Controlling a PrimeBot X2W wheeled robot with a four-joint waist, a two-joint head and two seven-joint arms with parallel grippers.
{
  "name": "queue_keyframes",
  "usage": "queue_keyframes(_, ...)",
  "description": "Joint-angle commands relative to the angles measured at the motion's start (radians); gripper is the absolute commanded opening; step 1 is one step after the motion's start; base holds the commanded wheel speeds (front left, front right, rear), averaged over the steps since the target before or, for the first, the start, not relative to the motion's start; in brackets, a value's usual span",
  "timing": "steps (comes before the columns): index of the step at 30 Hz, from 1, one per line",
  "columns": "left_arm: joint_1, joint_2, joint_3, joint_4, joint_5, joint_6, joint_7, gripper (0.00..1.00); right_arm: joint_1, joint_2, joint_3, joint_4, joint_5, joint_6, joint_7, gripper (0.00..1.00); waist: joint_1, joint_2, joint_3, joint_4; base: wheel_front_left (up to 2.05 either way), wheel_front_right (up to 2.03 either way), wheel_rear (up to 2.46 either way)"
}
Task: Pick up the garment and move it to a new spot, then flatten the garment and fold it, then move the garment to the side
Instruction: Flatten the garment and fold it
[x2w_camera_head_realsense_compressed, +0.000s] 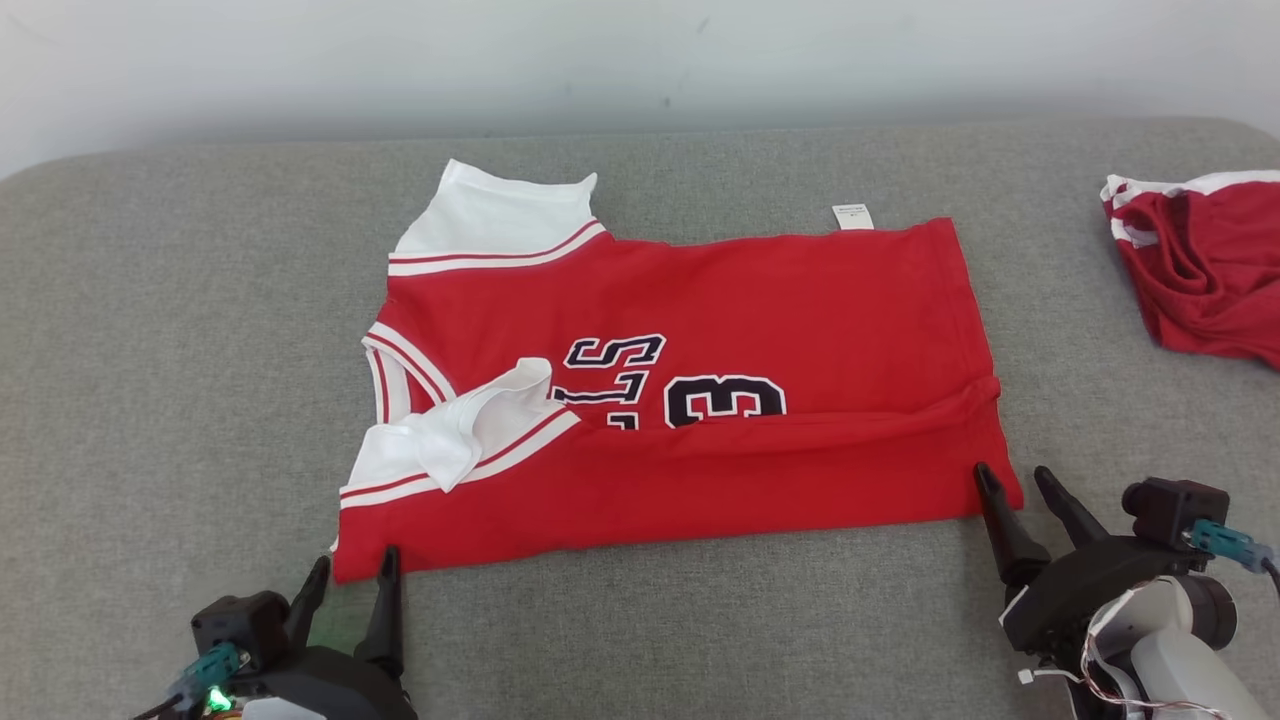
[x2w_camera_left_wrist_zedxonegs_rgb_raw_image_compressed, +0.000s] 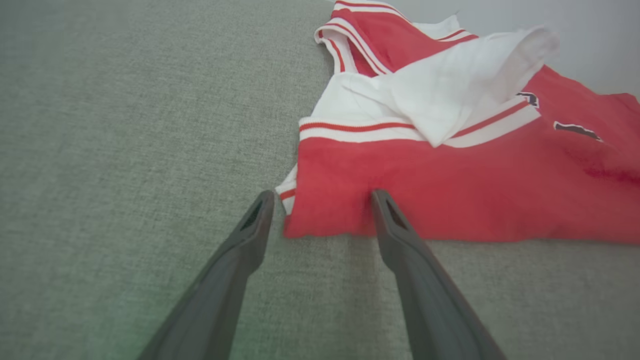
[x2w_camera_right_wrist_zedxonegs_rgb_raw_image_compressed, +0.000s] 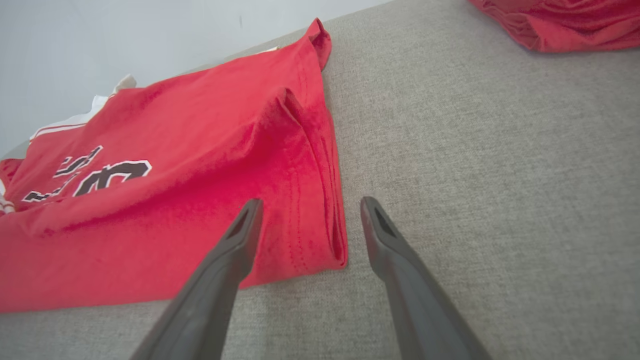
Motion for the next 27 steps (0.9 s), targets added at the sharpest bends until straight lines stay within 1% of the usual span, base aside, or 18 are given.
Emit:
queue_keyframes(1, -0.015, -0.008, -0.003, 0.014, -0.001, 0.002, 0.007, 1.00, -0.013, 0.000, 0.007, 0.022, -0.015, -0.003, -0.010, 1.00, 0.0000, 0.0000, 0.006, -0.004, 0.00, 0.00, 0.00)
queue_keyframes(5, -0.032, -0.017, -0.004, 0.047, -0.005, -0.010, 0.005, 1.00, -0.045, 0.017, 0.023, 0.082, -0.027, -0.003, -0.030, 1.00, 0.0000, 0.0000, 0.014, -0.010, 0.00, 0.00, 0.00)
queue_keyframes(6, -0.039, -0.027, -0.001, 0.071, -0.014, -0.015, 0.005, 1.00, -0.058, 0.027, 0.031, 0.115, -0.026, -0.003, -0.034, 0.85, 0.0000, 0.0000, 0.017, -0.012, 0.00, 0.00, 0.00)
queue_keyframes(7, -0.042, -0.031, -0.004, 0.083, -0.013, -0.018, 0.007, 1.00, -0.064, 0.032, 0.036, 0.129, -0.026, -0.003, -0.036, 0.27, 0.0000, 0.0000, 0.019, -0.012, 0.00, 0.00, 0.00)
queue_keyframes(8, -0.049, -0.035, -0.006, 0.095, -0.014, -0.021, 0.007, 0.86, -0.069, 0.036, 0.044, 0.138, -0.025, -0.003, -0.043, 0.03, 0.0000, 0.0000, 0.021, -0.013, 0.00, 0.00, 0.00)
queue_keyframes(9, -0.054, -0.042, -0.004, 0.106, -0.019, -0.026, 0.005, 0.37, -0.075, 0.041, 0.052, 0.145, -0.023, -0.003, -0.051, 0.00, 0.0000, 0.0000, 0.022, -0.014, 0.00, 0.00, 0.00)
queue_keyframes(11, -0.060, -0.051, -0.004, 0.124, -0.018, -0.034, 0.004, 0.00, -0.085, 0.045, 0.068, 0.154, -0.017, -0.003, -0.069, 0.00, 0.0000, 0.0000, 0.022, -0.016, 0.00, 0.00, 0.00)
queue_keyframes(14, -0.061, -0.057, -0.002, 0.139, -0.015, -0.041, 0.000, 0.00, -0.087, 0.044, 0.078, 0.159, -0.006, -0.003, -0.090, 0.00, 0.0000, 0.0000, 0.013, -0.016, 0.00, 0.00, 0.00)
queue_keyframes(17, -0.044, -0.057, 0.015, 0.140, -0.007, -0.045, -0.006, 0.00, -0.065, 0.061, 0.071, 0.161, 0.045, -0.003, -0.110, 0.00, 0.0000, 0.0000, -0.014, -0.016, 0.00, 0.00, 0.00)
queue_keyframes(21, 0.009, -0.049, 0.047, 0.112, -0.001, -0.049, -0.011, 0.00, -0.021, 0.048, 0.088, 0.133, 0.082, -0.003, -0.124, 0.00, 0.0000, 0.0000, -0.052, -0.022, 0.00, 0.00, 0.00)
queue_keyframes(25, 0.088, -0.039, 0.083, 0.047, 0.017, -0.032, -0.012, 0.00, 0.045, 0.041, 0.081, 0.092, 0.113, -0.003, -0.133, 0.00, 0.0000, 0.0000, -0.083, -0.023, 0.00, 0.00, 0.00)
queue_keyframes(27, 0.132, -0.037, 0.103, 0.004, 0.023, -0.015, -0.012, 0.00, 0.081, 0.032, 0.077, 0.063, 0.121, -0.003, -0.133, 0.00, 0.0000, 0.0000, -0.092, -0.023, 0.00, 0.00, 0.00)
